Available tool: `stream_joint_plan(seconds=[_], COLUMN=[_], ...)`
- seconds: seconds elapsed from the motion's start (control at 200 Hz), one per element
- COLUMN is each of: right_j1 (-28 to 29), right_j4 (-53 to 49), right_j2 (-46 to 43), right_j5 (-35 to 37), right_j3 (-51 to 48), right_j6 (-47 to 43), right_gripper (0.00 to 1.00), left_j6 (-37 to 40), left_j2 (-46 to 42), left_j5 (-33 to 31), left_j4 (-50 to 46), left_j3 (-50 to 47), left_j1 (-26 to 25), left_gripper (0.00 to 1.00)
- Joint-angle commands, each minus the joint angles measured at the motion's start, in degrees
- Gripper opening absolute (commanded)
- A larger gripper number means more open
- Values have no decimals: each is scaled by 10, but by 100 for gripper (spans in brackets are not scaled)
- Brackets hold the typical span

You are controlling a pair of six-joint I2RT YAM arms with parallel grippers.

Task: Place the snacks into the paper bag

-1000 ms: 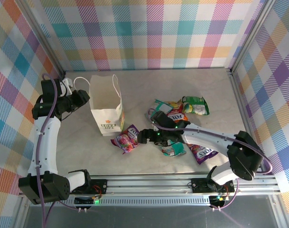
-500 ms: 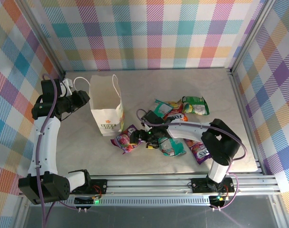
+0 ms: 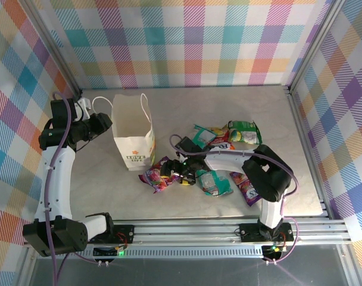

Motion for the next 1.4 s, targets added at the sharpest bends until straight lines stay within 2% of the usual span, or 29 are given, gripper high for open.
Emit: stream_joint_plan(seconds=[0.0, 0.3, 0.81, 0.945, 1.065, 1.23, 1.395], right_j1=[-4, -4, -3, -4, -3, -3, -3], right_j4=[19, 91, 73, 76, 70, -3, -52], right_j2=[13, 33, 43, 57, 61, 51, 24], right_j5=[3, -4, 10, 7, 9, 35, 72], right_j3=[12, 8, 33, 31, 36, 61, 61], right_j6=[36, 113, 137, 147, 133, 77, 37], right_gripper=[94, 88, 80, 72, 58, 37, 26], left_j6=[9, 7, 3, 3, 2, -1, -3], left_j2=[-8, -5, -2, -3, -4, -5, -7], left_j5=[0, -3, -4, -6, -6, -4, -4], left_j4=[-9, -9, -3, -5, -4, -3, -1], left_j3=[19, 18, 7, 6, 6, 6, 3], left_j1=[10, 10, 9, 10, 9, 10, 10], left_gripper=[33, 33, 33, 33, 33, 33, 33])
